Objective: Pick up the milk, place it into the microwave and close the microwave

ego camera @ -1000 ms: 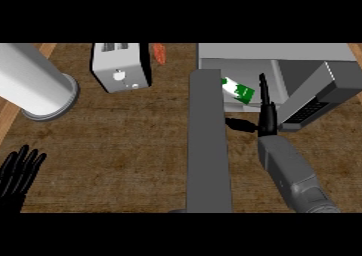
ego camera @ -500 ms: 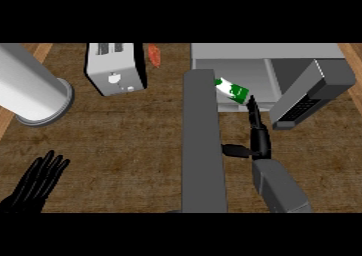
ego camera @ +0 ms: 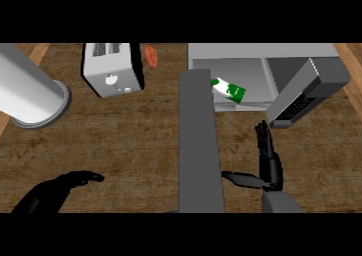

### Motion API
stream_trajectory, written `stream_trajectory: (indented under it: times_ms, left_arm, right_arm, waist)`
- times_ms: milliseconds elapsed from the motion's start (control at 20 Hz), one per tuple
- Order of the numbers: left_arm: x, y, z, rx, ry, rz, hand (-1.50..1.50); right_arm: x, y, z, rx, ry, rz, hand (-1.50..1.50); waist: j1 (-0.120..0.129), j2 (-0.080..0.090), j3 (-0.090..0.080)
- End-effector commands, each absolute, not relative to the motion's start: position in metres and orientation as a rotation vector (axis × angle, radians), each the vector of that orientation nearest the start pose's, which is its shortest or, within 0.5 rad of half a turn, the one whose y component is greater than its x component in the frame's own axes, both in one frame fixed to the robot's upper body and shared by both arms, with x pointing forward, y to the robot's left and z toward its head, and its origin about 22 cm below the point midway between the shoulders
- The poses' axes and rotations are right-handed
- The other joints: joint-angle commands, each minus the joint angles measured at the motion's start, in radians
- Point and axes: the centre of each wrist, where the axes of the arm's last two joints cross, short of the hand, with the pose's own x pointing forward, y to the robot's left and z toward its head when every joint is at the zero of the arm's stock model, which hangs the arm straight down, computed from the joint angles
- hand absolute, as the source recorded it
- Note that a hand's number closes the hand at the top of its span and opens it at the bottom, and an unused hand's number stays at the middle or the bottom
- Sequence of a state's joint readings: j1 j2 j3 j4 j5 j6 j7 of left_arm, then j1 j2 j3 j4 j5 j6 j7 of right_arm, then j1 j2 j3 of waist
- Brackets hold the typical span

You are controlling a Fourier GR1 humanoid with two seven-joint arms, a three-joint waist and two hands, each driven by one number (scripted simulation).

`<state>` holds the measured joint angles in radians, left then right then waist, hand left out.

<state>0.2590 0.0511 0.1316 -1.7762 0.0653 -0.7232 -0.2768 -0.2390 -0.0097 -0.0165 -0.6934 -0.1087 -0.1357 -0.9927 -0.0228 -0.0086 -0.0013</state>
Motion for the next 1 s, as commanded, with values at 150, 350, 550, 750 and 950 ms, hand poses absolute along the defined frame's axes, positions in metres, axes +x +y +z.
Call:
stream_trajectory:
  times_ms: [150, 350, 550, 750, 950]
  left_arm:
    - [0.208, 0.24, 0.022, -0.444, -1.767, -0.49, 1.5]
    - [0.225, 0.23, 0.007, -0.444, -1.734, -0.567, 1.5]
    - [0.256, 0.182, 0.021, -0.404, -1.771, -0.639, 1.5]
    - [0.266, 0.156, 0.02, -0.437, -1.749, -0.726, 1.5]
    - [0.277, 0.115, 0.003, -0.408, -1.822, -0.821, 1.5]
  right_arm:
    - [0.207, -0.261, -0.113, -0.033, -1.952, -0.112, 1.5]
    - [0.177, -0.268, -0.091, -0.04, -1.965, -0.171, -1.5]
    - [0.171, -0.273, -0.081, -0.097, -1.957, -0.21, -1.5]
    - [0.144, -0.307, -0.068, -0.117, -1.974, -0.199, -1.5]
    - [0.154, -0.316, -0.049, -0.16, -1.986, -0.148, -1.5]
  waist:
    - [-0.006, 0.002, 0.0]
    - [0.001, 0.006, 0.0]
    - [0.005, 0.008, 0.001]
    - [0.005, 0.008, 0.001]
    - [0.001, 0.01, 0.0]
